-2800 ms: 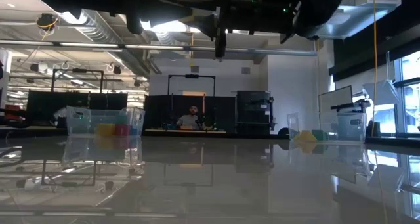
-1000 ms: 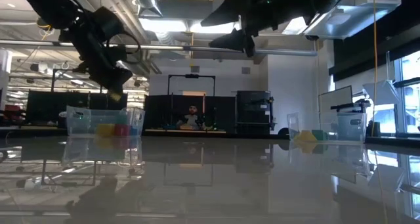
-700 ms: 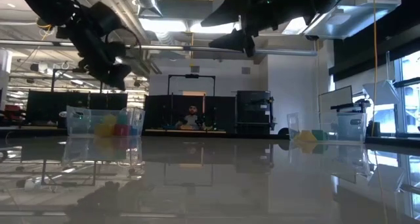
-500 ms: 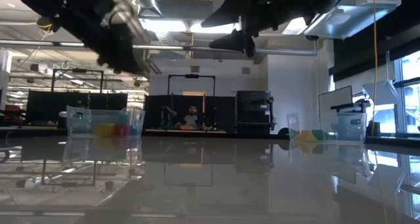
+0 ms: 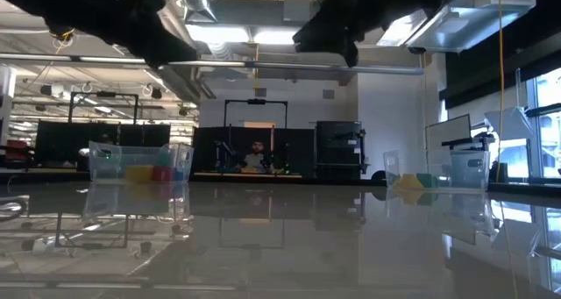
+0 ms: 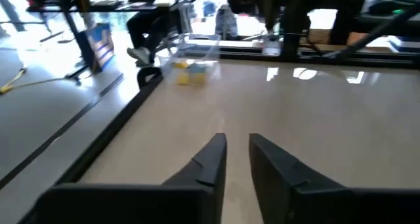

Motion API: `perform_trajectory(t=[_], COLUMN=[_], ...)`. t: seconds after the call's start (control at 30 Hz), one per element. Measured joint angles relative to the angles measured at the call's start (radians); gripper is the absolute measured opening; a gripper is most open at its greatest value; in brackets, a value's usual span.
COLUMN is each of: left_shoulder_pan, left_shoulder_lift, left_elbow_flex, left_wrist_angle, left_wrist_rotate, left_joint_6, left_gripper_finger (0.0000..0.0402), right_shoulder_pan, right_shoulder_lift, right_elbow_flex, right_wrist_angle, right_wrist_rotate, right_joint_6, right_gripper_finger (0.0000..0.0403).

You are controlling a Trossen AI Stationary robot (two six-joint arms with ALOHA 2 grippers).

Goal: Sort blocks by size
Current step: Return to Home Position

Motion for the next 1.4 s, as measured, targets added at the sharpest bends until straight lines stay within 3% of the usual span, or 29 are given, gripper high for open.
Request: perform_trajectory(t=[0.13,0.2,0.43,0.83,1.23,1.4], left_shoulder_pan=[-0.048,-0.063,-0.075,-0.075,-0.075,-0.075], left_shoulder_lift=[-0.051,-0.081,-0.188,-0.326,-0.346,-0.346], left_elbow_flex=[-0.065,-0.088,-0.165,-0.259,-0.273,-0.273], left_wrist_angle=[0.042,0.053,0.067,0.085,0.069,0.053], left_wrist_rotate=[-0.001,0.0,-0.001,-0.001,-0.004,0.01], left_joint_6=[-0.002,0.0,-0.015,-0.063,-0.111,-0.044], left_gripper_finger=[0.0029,0.0019,0.0006,0.0006,0.0006,0.0006], right_shoulder_pan=[0.0,0.0,0.0,0.0,-0.001,-0.001], right_shoulder_lift=[-0.052,-0.081,-0.206,-0.388,-0.399,-0.4], right_elbow_flex=[-0.05,-0.089,-0.274,-0.583,-0.617,-0.617], right_wrist_angle=[0.027,0.032,0.204,0.495,0.496,0.498], right_wrist_rotate=[0.001,0.009,0.017,-0.002,-0.018,-0.052], right_joint_6=[-0.011,-0.015,-0.008,0.03,0.043,0.025], right_gripper_finger=[0.0023,0.0007,0.0028,0.0006,0.0009,0.0009])
